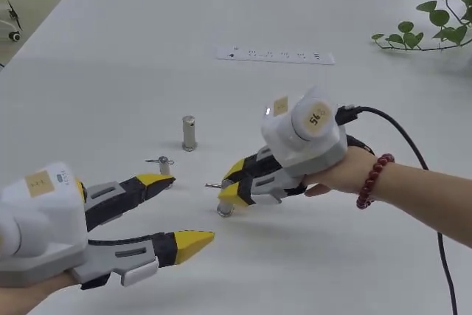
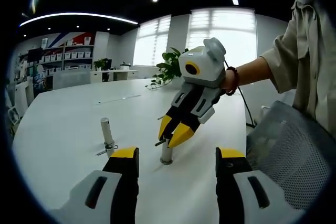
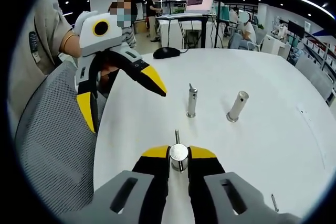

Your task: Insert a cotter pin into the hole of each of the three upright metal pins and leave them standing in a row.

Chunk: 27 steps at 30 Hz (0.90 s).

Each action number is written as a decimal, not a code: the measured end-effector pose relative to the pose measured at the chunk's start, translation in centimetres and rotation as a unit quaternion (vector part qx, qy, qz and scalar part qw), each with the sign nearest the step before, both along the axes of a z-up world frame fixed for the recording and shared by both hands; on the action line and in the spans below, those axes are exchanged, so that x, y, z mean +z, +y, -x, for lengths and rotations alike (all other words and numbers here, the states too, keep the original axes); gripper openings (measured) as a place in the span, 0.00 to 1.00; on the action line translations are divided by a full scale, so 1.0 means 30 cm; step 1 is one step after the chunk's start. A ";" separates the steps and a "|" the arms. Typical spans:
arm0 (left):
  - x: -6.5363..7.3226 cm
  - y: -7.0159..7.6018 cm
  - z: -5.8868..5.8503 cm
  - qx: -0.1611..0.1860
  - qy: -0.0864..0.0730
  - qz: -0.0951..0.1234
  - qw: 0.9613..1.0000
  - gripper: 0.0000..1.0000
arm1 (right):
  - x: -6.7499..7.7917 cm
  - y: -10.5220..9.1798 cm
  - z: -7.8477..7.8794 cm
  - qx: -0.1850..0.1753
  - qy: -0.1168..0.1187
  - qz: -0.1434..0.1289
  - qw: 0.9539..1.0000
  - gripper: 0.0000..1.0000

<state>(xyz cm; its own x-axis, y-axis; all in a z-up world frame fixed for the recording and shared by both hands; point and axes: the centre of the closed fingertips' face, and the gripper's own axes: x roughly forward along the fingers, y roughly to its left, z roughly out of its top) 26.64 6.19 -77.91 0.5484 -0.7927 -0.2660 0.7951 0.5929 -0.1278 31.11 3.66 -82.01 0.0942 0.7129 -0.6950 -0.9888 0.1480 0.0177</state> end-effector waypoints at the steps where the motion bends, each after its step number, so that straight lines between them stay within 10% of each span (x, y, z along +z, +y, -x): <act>1: 0.000 0.001 0.000 0.001 0.000 -0.001 1.000 0.58 | 0.000 0.000 0.000 0.000 0.000 0.000 1.000 0.12; 27: 0.002 0.013 -0.001 0.003 0.002 0.004 1.000 0.59 | 0.028 0.050 -0.070 0.020 -0.015 0.003 1.000 0.11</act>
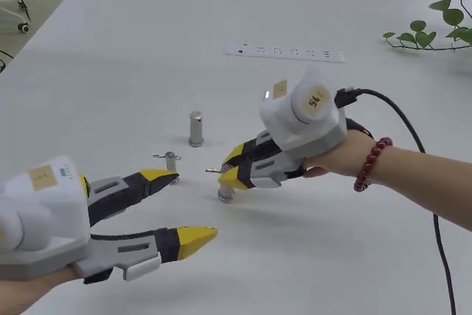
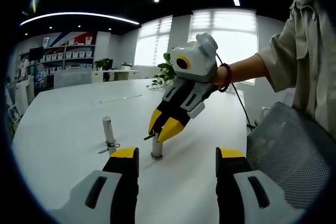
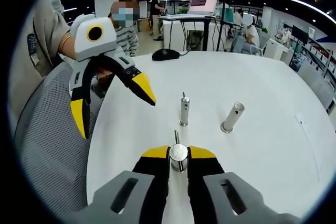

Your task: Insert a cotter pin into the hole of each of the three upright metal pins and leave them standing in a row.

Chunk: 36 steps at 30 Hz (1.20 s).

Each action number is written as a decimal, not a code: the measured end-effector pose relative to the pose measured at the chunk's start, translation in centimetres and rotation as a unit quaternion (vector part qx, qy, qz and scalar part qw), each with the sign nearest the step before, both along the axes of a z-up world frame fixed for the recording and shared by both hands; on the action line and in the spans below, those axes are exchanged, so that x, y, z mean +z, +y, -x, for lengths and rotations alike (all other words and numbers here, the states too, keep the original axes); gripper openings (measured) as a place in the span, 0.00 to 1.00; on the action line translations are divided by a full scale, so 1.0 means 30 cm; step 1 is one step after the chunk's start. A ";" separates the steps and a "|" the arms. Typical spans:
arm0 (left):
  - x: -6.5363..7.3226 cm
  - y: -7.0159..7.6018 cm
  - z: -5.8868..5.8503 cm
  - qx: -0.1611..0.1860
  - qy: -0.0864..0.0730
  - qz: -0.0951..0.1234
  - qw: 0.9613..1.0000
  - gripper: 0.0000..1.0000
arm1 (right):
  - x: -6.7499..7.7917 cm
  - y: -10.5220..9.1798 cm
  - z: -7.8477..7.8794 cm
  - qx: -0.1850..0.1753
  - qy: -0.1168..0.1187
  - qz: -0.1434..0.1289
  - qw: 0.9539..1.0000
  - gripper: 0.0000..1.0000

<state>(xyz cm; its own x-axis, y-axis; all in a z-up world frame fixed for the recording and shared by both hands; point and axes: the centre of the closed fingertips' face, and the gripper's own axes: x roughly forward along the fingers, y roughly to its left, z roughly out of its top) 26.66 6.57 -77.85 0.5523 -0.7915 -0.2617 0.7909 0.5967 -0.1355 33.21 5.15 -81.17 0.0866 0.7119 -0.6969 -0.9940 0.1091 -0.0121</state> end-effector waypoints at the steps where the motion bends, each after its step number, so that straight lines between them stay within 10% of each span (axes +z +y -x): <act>1: -0.001 0.000 0.001 0.000 0.000 -0.001 1.000 0.59 | 0.002 0.004 -0.006 0.000 0.000 0.000 1.000 0.11; 36: -0.030 0.012 0.000 0.002 0.015 0.004 1.000 0.61 | -0.018 0.064 -0.076 0.019 0.009 0.007 1.000 0.11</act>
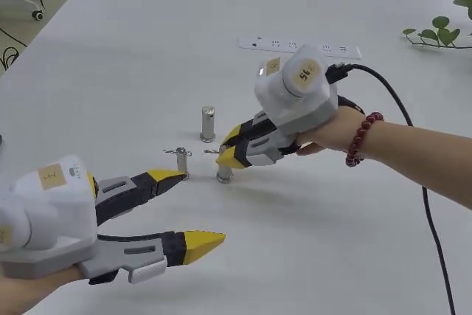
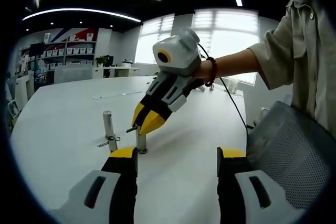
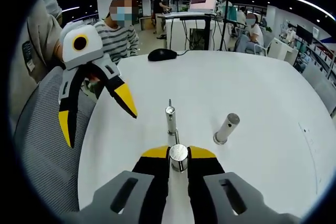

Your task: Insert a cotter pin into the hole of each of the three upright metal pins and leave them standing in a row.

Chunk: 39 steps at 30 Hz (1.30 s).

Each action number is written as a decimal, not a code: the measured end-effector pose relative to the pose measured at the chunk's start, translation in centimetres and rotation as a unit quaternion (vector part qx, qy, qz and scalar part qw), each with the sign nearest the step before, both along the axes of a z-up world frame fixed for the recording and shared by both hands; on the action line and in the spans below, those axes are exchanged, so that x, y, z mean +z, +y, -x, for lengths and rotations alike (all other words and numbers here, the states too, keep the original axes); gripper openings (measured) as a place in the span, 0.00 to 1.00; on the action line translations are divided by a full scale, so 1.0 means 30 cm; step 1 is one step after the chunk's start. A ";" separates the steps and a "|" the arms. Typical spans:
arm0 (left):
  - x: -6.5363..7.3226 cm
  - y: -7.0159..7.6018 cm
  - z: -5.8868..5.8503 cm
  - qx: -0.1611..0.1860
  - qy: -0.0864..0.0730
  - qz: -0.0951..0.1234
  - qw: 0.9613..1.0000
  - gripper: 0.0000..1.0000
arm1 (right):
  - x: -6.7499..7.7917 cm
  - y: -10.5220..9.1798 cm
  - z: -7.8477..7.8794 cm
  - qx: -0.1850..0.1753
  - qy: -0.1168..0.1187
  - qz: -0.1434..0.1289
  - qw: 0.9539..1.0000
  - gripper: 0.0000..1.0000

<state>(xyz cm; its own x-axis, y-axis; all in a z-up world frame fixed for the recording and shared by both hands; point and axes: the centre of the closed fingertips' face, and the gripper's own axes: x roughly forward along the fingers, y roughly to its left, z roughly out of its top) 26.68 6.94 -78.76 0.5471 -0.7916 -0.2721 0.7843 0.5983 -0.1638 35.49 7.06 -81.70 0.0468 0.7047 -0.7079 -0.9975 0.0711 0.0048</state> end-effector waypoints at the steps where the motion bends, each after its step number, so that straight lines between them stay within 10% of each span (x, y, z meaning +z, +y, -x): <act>1: 0.000 -0.001 0.000 0.000 0.000 0.000 1.000 0.61 | 0.000 0.000 0.001 0.001 0.000 0.000 1.000 0.11; 39: 0.001 -0.004 -0.009 0.001 0.002 -0.002 1.000 0.61 | -0.014 -0.013 0.015 -0.008 0.026 -0.008 1.000 0.16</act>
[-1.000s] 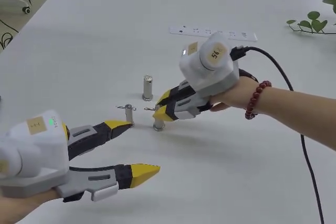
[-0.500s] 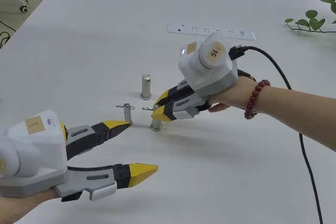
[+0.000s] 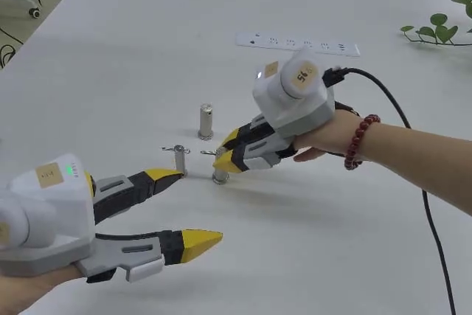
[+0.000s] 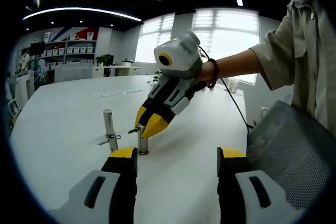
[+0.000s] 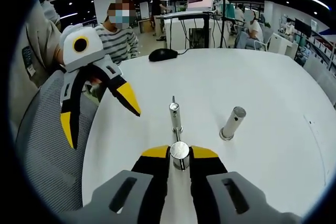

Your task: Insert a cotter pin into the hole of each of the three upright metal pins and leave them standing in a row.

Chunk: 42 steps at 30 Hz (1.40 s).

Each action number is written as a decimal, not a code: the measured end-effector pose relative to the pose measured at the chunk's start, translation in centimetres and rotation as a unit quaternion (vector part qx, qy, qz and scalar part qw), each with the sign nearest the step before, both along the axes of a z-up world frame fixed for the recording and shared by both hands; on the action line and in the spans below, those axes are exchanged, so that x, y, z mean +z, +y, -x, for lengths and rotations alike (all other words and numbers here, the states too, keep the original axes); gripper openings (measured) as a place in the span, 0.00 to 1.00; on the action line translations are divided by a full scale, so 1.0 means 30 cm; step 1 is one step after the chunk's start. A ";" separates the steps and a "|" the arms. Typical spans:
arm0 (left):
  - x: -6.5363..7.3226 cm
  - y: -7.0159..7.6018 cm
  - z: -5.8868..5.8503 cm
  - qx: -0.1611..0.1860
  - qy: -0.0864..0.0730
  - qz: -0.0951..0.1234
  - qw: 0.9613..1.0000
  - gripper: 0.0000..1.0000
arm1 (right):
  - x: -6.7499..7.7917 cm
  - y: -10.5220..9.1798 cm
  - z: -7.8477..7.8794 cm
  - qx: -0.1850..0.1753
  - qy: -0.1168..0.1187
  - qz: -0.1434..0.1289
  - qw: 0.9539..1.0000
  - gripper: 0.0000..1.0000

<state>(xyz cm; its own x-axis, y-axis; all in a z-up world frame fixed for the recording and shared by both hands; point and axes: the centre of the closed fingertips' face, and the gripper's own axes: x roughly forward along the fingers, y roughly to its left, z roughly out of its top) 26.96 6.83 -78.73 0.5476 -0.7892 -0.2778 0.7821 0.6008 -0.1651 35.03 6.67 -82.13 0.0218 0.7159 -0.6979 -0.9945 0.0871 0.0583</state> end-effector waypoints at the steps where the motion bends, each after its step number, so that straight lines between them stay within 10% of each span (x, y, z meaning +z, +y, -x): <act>1: 0.000 0.001 -0.001 0.001 0.000 0.001 1.000 0.61 | 0.000 0.001 -0.003 -0.001 0.000 -0.001 1.000 0.16; 24: 0.005 -0.010 0.003 -0.001 0.000 0.005 1.000 0.67 | 0.124 0.045 -0.072 -0.067 0.008 -0.059 0.996 0.33; 42: 0.006 -0.001 0.003 0.005 0.002 0.015 1.000 0.75 | 0.109 0.079 -0.205 -0.154 -0.001 -0.079 0.985 0.36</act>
<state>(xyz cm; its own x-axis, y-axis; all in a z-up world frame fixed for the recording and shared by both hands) 26.88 6.79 -78.55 0.5545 -0.7918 -0.2561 0.7755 0.6033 -0.1861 41.16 9.06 -78.85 0.2556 0.7748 -0.5782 -0.9225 0.3744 0.0940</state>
